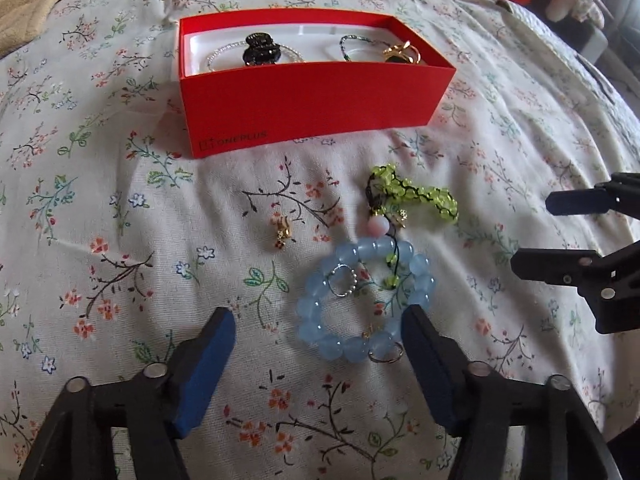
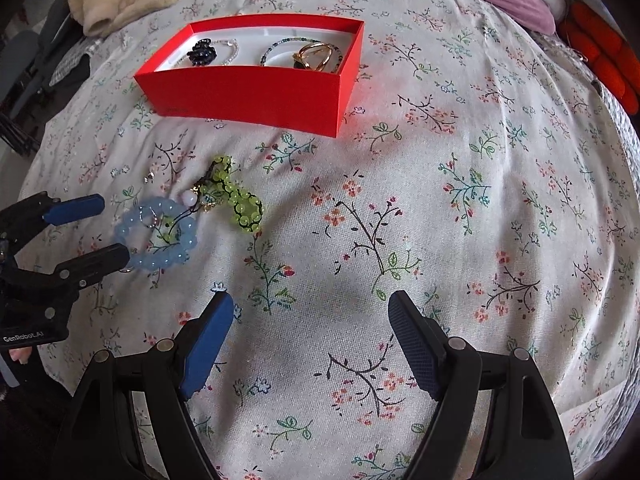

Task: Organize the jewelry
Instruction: 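Grasp the light blue bead bracelet with the left gripper while the right gripper approaches the green keychain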

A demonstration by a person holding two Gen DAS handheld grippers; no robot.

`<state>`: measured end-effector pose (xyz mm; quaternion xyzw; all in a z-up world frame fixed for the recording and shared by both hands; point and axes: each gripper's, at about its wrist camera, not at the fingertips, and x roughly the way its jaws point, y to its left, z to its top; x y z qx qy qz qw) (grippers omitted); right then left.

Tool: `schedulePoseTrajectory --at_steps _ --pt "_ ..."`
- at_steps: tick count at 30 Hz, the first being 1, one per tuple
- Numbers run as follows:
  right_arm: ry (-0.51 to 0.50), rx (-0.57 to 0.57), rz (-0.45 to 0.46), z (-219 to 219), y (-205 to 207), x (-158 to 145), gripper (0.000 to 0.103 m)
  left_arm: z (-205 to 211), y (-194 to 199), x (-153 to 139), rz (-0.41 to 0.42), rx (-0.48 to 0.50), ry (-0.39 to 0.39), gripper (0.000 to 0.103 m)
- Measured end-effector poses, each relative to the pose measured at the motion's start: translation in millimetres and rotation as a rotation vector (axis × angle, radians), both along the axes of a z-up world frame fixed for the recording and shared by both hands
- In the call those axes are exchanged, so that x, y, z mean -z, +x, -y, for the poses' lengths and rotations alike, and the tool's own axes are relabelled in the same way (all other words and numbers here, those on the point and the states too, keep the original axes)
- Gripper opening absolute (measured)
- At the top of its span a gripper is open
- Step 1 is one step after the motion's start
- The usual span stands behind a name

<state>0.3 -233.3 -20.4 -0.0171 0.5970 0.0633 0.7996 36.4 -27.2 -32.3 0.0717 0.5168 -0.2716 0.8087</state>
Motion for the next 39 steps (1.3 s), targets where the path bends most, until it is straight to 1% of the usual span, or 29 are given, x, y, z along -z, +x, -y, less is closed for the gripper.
schedulePoseTrajectory --at_steps 1,3,6,8,12,13,14,15,17,23,27,34,37,39 --pt "-0.001 0.001 -0.001 0.3 0.4 0.3 0.082 0.3 1.9 3.3 -0.01 0.0 0.003 0.057" --pt "-0.002 0.003 -0.002 1.1 0.8 1.4 0.082 3.0 2.6 6.2 -0.019 -0.004 0.001 0.054" --pt "-0.001 0.008 -0.005 -0.3 5.1 2.4 0.082 6.2 2.8 7.5 -0.031 -0.012 0.0 0.043" --pt "0.0 0.012 -0.003 -0.6 7.0 2.5 0.082 7.0 3.4 8.6 -0.052 -0.025 -0.005 0.041" --pt "0.007 0.017 0.002 -2.1 10.6 2.6 0.082 2.7 7.7 10.5 -0.1 -0.057 -0.041 0.03" --pt "0.008 0.018 0.002 -3.1 11.8 2.9 0.082 0.0 9.1 10.9 -0.109 -0.071 -0.046 0.02" --pt "0.009 0.018 0.002 -3.8 12.7 3.2 0.082 -2.4 10.4 12.3 -0.116 -0.084 -0.031 0.012" --pt "0.009 0.018 0.003 -4.7 13.7 3.4 0.082 -4.6 11.3 13.9 -0.119 -0.09 -0.017 0.009" --pt "0.008 0.018 0.003 -6.8 15.9 4.0 0.082 -6.9 11.0 15.2 -0.122 -0.084 -0.016 0.009" --pt "-0.002 0.013 0.004 -16.3 22.8 8.9 0.082 4.3 2.7 14.5 -0.068 -0.04 0.062 0.009" --pt "-0.011 0.009 0.008 -23.6 30.2 11.7 0.082 10.5 5.6 8.7 -0.046 -0.057 0.09 0.009" --pt "0.014 0.046 0.014 -25.8 46.6 13.9 0.082 -12.8 16.0 -1.6 -0.004 -0.118 0.1 0.009" --pt "0.006 0.033 0.031 -30.2 51.6 13.9 0.081 -21.8 17.5 -1.4 0.029 -0.124 0.14 0.009" --pt "-0.011 0.014 0.04 -37.2 54.2 15.7 0.079 -25.2 17.4 2.7 0.037 -0.107 0.171 0.01"
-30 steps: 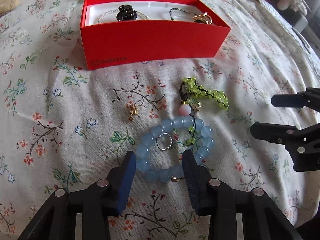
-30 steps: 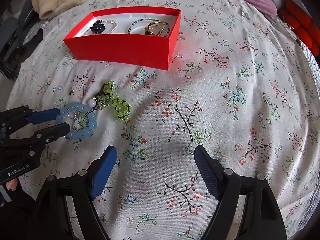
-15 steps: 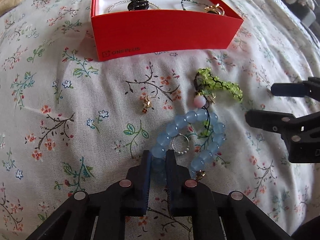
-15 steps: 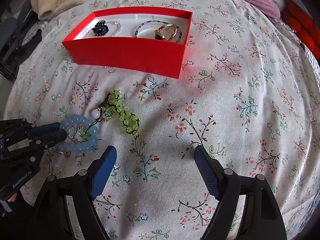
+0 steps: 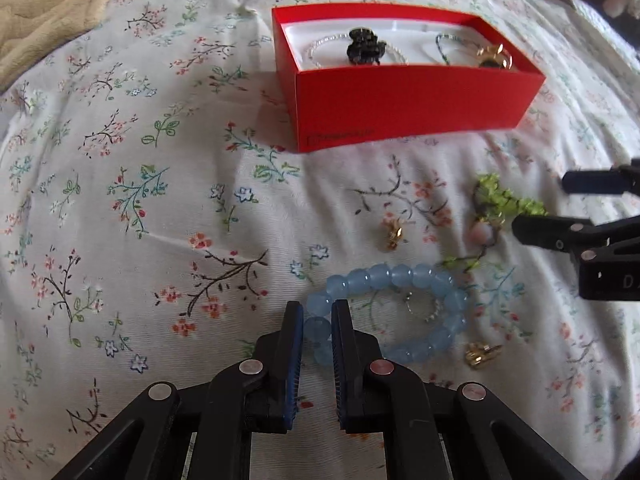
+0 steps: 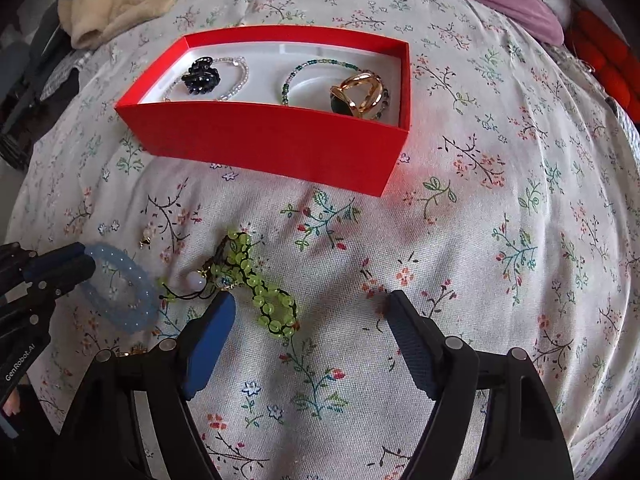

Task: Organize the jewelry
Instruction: 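Grasp the light blue bead bracelet with the left gripper while the right gripper approaches the green keychain, then grasp the green beaded keychain with the right gripper while the left gripper holds the bracelet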

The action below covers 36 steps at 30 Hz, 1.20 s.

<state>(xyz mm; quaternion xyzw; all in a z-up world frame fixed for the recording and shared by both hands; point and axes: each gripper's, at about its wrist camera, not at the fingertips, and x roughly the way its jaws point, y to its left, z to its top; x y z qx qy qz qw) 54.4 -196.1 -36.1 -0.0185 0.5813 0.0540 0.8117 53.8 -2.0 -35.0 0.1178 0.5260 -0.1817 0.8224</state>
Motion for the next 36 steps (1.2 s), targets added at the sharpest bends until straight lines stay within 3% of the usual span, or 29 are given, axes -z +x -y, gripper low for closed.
schedulePoseTrajectory --at_steps 6,12,17,19,21,29,36 --pt "-0.09 -0.082 0.033 -22.9 -1.6 4.1 0.062 8.6 -1.2 9.6 0.018 0.052 0.079 0.021" --pt "-0.09 -0.105 0.042 -32.2 -2.6 5.0 0.042 9.1 1.6 12.5 0.013 0.066 0.074 0.028" --pt "-0.071 -0.118 0.036 -39.0 -5.0 4.8 0.016 7.2 -0.2 11.7 0.002 0.038 0.042 0.028" --pt "-0.069 -0.113 0.037 -46.9 -4.2 5.9 0.016 7.5 -0.1 11.2 -0.008 0.032 0.036 0.022" --pt "-0.06 -0.105 0.036 -49.1 -4.1 5.2 0.015 6.3 0.9 10.8 -0.011 0.021 0.039 0.009" --pt "0.049 -0.063 0.024 -45.4 -9.9 -11.0 0.015 -5.4 -0.9 -2.5 -0.034 -0.034 -0.062 0.009" --pt "0.137 -0.054 0.074 -37.9 -19.1 -46.2 0.015 -6.0 -4.0 -35.3 0.008 -0.038 -0.156 0.009"
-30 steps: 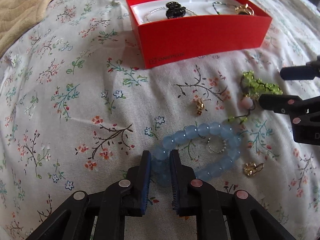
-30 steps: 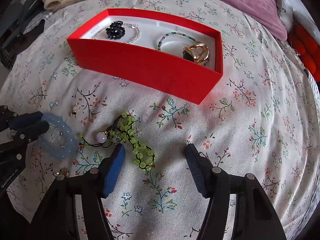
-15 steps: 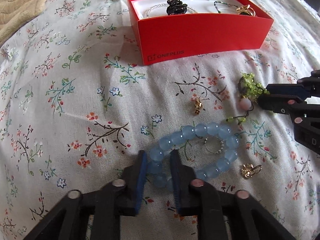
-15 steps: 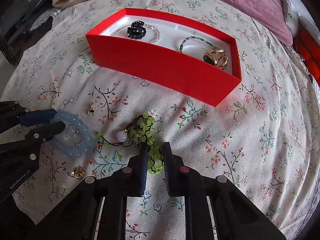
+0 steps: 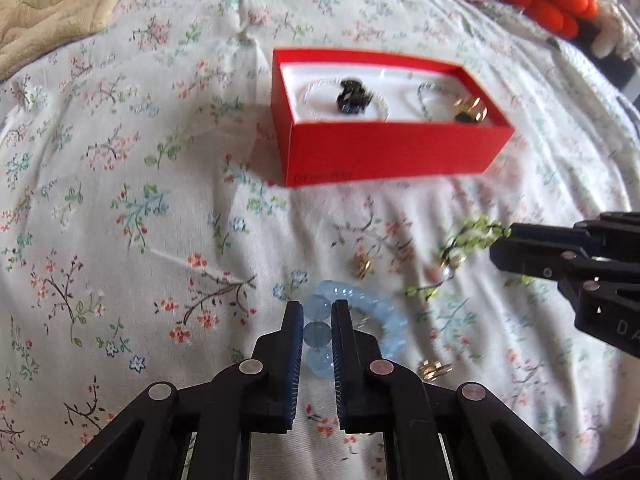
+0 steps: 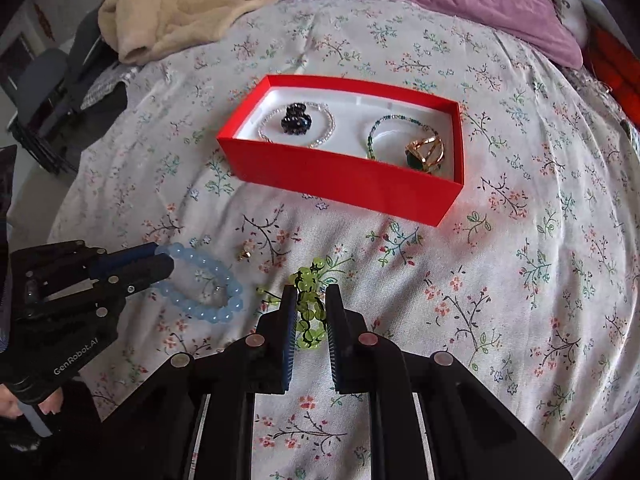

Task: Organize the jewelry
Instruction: 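Grasp the green beaded keychain with the right gripper while the left gripper holds the bracelet, then carry the bracelet and keychain over the red box and lower them inside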

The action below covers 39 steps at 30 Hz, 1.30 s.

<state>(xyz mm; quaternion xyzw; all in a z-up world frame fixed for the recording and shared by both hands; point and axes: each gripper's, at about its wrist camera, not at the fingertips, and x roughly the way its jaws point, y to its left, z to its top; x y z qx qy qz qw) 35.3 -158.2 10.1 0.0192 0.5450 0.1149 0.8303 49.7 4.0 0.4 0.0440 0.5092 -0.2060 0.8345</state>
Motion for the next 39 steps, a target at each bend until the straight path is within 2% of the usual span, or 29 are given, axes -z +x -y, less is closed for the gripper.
schedulePoseTrajectory --at_steps 12,28,39 --pt "0.098 -0.004 0.093 6.5 -14.6 -54.3 0.015 -2.2 5.5 -47.1 0.074 -0.021 -0.105 0.008" --pt "0.176 0.083 0.16 33.4 4.6 -84.4 0.015 6.5 30.1 -76.5 0.099 -0.079 -0.23 0.008" --pt "0.202 0.168 0.244 58.1 33.8 -96.1 0.015 52.3 60.1 -84.2 0.128 -0.067 -0.327 0.008"
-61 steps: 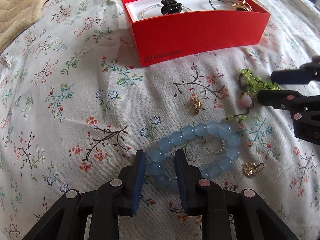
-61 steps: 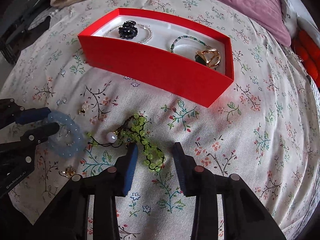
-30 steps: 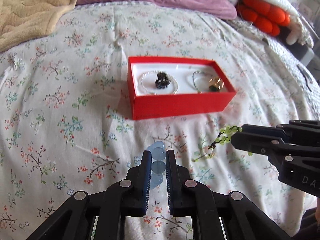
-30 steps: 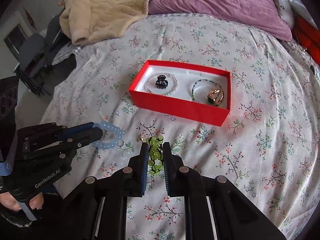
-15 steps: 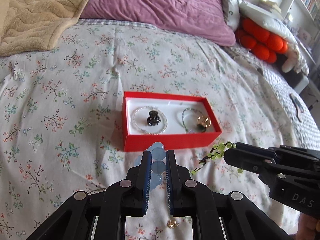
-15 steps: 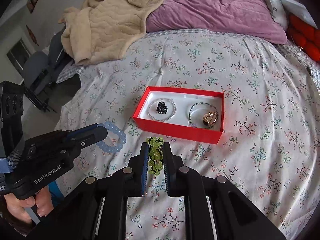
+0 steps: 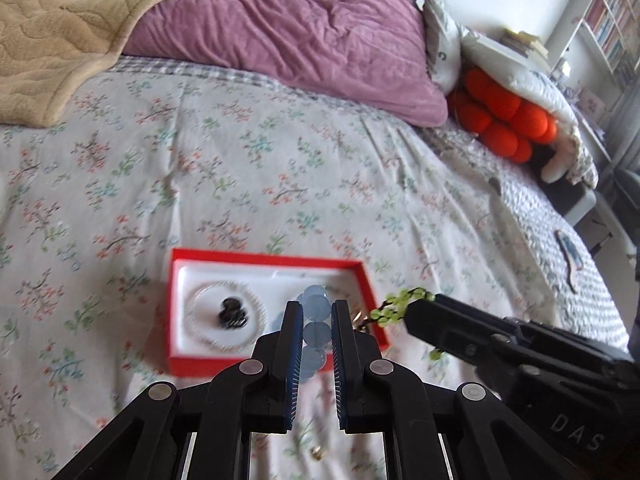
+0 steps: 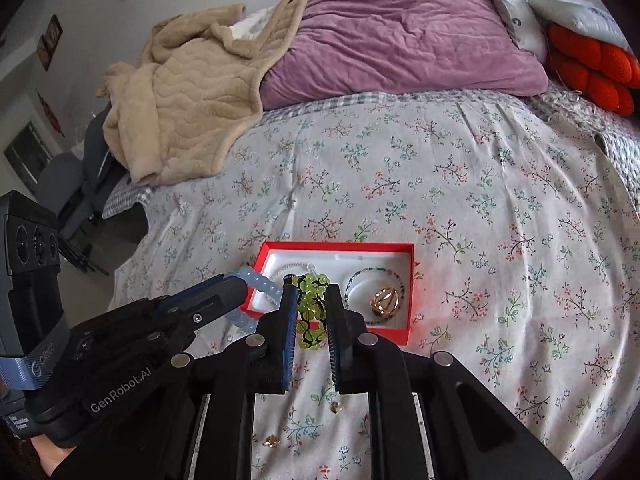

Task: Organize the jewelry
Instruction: 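Carry the bracelet and keychain over the red box and lower them inside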

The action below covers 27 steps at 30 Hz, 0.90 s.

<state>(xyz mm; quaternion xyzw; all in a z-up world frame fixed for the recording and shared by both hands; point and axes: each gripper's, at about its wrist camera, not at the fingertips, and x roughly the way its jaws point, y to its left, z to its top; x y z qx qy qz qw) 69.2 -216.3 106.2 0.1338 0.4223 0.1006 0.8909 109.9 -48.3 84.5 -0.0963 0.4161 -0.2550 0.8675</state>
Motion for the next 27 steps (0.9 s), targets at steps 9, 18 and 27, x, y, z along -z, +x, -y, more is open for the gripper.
schedulePoseTrajectory --at_steps 9,18,27 --pt "0.013 0.039 -0.007 15.3 23.6 18.5 0.015 1.5 39.7 38.8 -0.043 -0.06 0.021 0.009" --pt "0.096 -0.022 -0.069 7.7 40.5 41.0 0.015 -14.2 53.9 59.3 -0.06 -0.133 0.106 0.009" --pt "0.006 0.067 -0.155 28.3 50.9 69.2 0.015 -18.5 59.9 77.0 -0.094 -0.17 0.172 0.009"
